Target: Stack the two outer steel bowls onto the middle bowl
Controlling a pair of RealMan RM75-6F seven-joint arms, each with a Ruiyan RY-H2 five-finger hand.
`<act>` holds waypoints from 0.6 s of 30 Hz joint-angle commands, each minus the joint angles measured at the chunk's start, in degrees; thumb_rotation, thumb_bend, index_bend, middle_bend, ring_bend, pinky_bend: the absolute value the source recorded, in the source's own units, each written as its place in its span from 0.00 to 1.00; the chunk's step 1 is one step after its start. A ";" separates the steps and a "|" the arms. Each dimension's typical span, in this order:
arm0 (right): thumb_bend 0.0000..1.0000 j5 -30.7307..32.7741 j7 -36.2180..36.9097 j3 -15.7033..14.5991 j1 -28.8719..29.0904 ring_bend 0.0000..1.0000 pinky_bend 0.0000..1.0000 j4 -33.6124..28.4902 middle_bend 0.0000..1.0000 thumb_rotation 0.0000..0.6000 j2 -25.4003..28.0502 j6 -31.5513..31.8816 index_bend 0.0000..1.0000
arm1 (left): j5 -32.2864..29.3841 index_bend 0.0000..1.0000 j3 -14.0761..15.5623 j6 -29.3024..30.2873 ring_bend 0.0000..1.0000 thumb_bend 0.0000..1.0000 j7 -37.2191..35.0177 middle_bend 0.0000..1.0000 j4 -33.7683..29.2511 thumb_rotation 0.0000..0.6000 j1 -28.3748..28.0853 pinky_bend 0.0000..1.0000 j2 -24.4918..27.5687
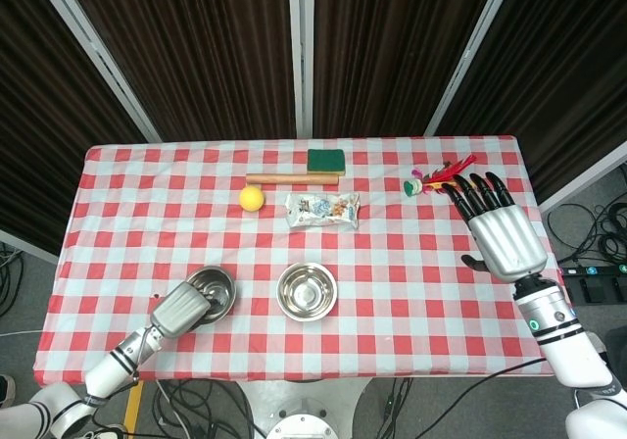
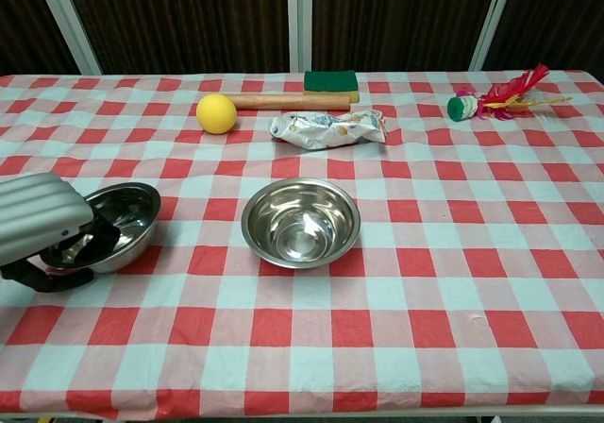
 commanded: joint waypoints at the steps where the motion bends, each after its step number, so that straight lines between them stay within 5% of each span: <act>1: 0.00 0.02 0.11 0.02 -0.02 0.00 0.00 0.08 0.05 1.00 0.03 0.00 0.00 | -0.10 0.69 -0.13 0.27 0.67 0.35 0.24 0.72 -0.35 1.00 -0.10 0.76 0.21; 11: 0.00 -0.16 1.68 1.01 -0.27 0.00 0.00 0.17 0.05 1.00 0.58 1.19 0.00 | -0.11 0.70 -3.56 3.05 0.68 0.35 2.45 0.73 -5.31 1.00 -2.22 0.78 2.88; 18: 0.00 -0.41 4.98 3.46 -1.11 0.00 0.00 1.07 0.04 1.00 0.64 5.15 0.00 | 0.98 0.70 -6.00 -0.62 0.68 0.35 8.68 0.74 -13.91 1.00 -6.75 0.78 2.47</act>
